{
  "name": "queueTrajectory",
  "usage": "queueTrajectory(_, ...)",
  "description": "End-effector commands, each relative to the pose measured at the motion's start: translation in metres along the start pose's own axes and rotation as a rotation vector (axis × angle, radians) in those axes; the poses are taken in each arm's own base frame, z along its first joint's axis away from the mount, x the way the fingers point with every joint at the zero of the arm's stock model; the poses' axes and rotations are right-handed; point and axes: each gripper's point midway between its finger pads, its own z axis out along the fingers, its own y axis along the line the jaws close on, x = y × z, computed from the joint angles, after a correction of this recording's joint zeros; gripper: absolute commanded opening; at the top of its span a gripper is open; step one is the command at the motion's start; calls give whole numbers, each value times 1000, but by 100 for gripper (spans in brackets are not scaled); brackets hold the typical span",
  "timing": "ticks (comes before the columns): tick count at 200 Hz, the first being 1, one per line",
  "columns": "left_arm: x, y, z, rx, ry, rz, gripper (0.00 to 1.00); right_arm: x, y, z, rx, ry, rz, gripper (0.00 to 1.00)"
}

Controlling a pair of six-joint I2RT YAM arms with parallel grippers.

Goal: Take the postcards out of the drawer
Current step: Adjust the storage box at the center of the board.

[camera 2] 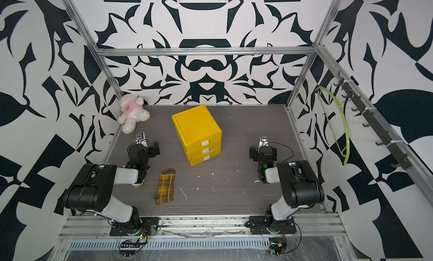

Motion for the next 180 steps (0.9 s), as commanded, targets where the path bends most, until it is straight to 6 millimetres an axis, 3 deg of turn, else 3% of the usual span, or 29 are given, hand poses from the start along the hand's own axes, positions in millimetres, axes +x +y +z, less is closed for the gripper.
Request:
queueTrajectory(1, -1, 0, 0, 5, 1, 2, 99, -24, -2, 0, 5, -68, 26, 99)
queueTrajectory(149, -2, 0, -2, 12, -8, 6, 99, -24, -2, -1, 5, -74, 23, 98)
queueTrajectory(180, -21, -10, -7, 14, 9, 59, 99, -40, -13, -3, 66, -13, 28, 97)
